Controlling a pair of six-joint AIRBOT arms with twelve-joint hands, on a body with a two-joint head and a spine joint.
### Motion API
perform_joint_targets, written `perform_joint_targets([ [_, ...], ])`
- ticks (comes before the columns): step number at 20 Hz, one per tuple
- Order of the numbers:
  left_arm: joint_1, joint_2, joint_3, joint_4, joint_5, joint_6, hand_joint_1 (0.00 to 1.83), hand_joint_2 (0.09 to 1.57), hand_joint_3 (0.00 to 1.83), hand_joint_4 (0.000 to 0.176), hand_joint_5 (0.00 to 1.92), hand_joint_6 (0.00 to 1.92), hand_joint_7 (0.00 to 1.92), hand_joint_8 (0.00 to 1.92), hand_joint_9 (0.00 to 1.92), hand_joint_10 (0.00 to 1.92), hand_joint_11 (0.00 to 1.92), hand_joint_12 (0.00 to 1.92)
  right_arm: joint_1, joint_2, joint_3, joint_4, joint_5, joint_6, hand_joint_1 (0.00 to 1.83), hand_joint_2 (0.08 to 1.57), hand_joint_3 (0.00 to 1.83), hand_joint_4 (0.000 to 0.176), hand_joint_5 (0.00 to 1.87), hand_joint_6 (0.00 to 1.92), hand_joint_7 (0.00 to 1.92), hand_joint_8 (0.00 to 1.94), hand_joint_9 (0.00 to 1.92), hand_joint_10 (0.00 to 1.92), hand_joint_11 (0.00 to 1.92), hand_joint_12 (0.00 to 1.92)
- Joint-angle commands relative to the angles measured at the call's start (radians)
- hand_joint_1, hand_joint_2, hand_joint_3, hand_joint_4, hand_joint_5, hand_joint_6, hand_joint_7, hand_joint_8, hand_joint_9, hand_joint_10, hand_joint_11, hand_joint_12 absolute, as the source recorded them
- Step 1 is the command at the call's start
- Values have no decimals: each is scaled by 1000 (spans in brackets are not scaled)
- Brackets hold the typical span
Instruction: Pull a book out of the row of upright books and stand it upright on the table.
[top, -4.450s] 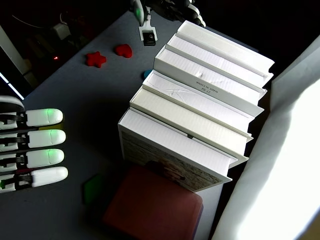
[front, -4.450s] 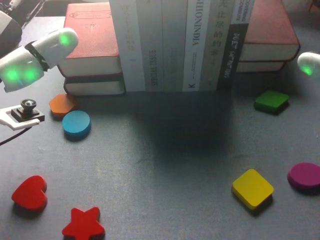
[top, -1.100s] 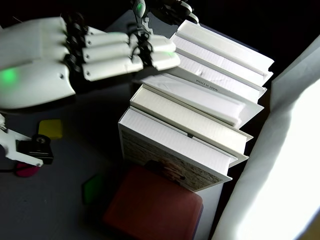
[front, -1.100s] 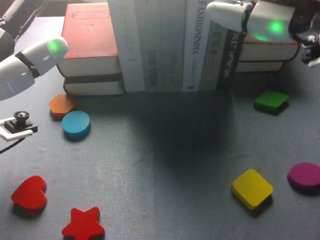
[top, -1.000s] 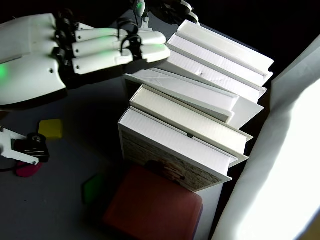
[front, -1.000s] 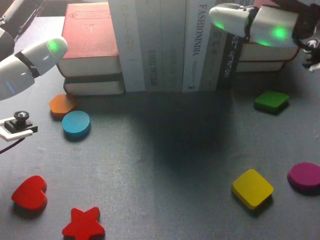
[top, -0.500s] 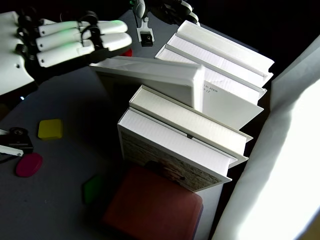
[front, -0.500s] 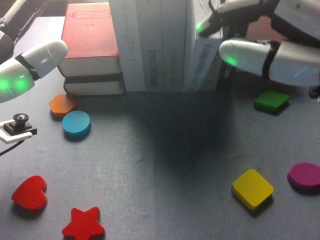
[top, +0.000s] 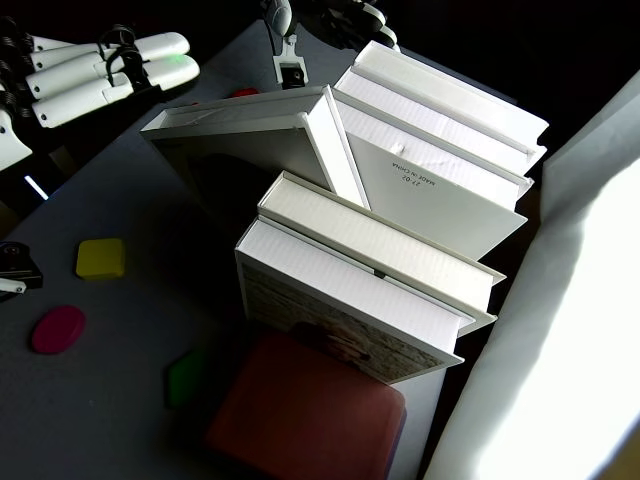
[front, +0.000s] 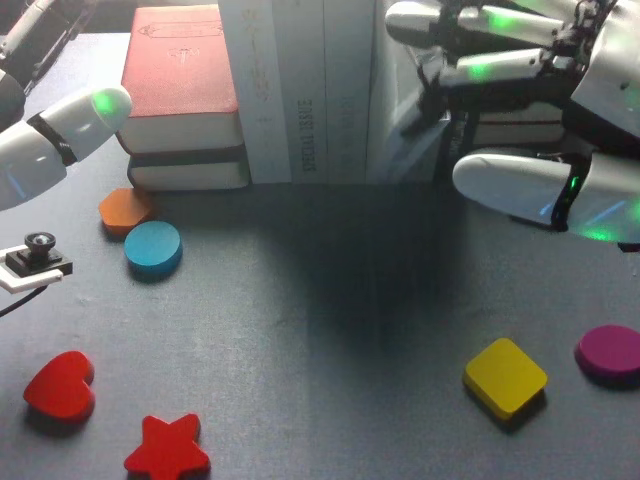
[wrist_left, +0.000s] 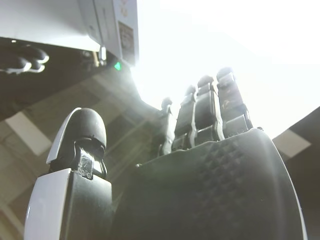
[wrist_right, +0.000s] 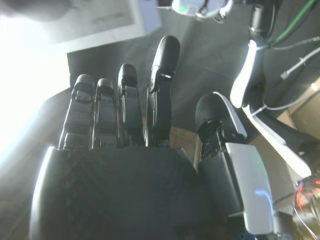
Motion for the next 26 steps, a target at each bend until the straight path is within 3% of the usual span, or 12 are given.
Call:
perform_joint_targets([
  [1,-4,4,1,-18,-128,-7,277,1339,0,82,28,0,0,0,0,0,0,0,7,2,1,37,130,6,165,1383,0,0,266,275,178,0,0,0,0,0],
  [9,-4,2,4,-19,-124,-7,266,1330,0,85,30,5,0,0,0,0,0,0,46,37,57,20,95,73,1007,1168,0,42,0,0,0,0,0,0,0,0],
  [10,-4,3,5,-19,-123,-7,251,1332,0,87,24,1,0,0,0,0,0,0,70,47,57,-2,60,73,1097,1161,0,81,0,0,0,0,0,0,5,2],
  [12,-3,3,5,-21,-123,-7,261,1330,0,83,26,2,0,0,0,0,0,0,135,60,58,-63,-28,73,1099,1139,0,51,0,0,0,0,0,0,14,9],
  [15,5,3,5,-28,-125,-7,278,1334,1,71,37,5,0,0,0,0,0,0,258,70,59,-205,-190,105,1137,1138,0,63,0,0,0,0,0,0,0,0],
  [16,10,3,5,-30,-126,-7,280,1333,0,85,29,1,0,0,0,0,0,0,317,71,59,-297,-268,139,1176,1120,0,125,0,0,0,0,0,0,0,0],
  [19,11,3,5,-31,-126,-7,291,1335,0,77,36,3,0,0,0,0,0,0,446,67,52,-493,-402,214,1119,1127,0,148,0,0,0,0,0,0,0,0],
  [21,13,3,5,-31,-125,-7,263,1336,1,81,32,1,0,0,0,0,0,0,492,67,51,-613,-466,269,1094,1122,0,100,0,0,0,0,0,0,0,0],
  [22,13,3,6,-31,-124,-7,267,1331,0,89,36,1,0,0,0,0,0,0,514,67,49,-678,-497,299,1117,1111,0,27,0,0,0,0,0,0,0,0],
  [23,13,3,6,-31,-123,-7,260,1333,0,92,34,1,0,0,0,0,0,0,532,67,46,-722,-521,314,1171,1090,0,13,0,0,0,0,0,0,0,0],
  [25,13,2,6,-31,-122,-7,257,1333,0,103,34,0,0,0,0,0,0,0,555,61,38,-793,-565,329,1227,1078,0,50,0,0,0,0,0,0,0,0],
  [26,13,2,6,-31,-120,-7,265,1337,1,95,35,4,0,0,0,0,0,0,570,57,34,-853,-589,358,1232,1070,0,24,0,0,0,0,0,0,0,0],
])
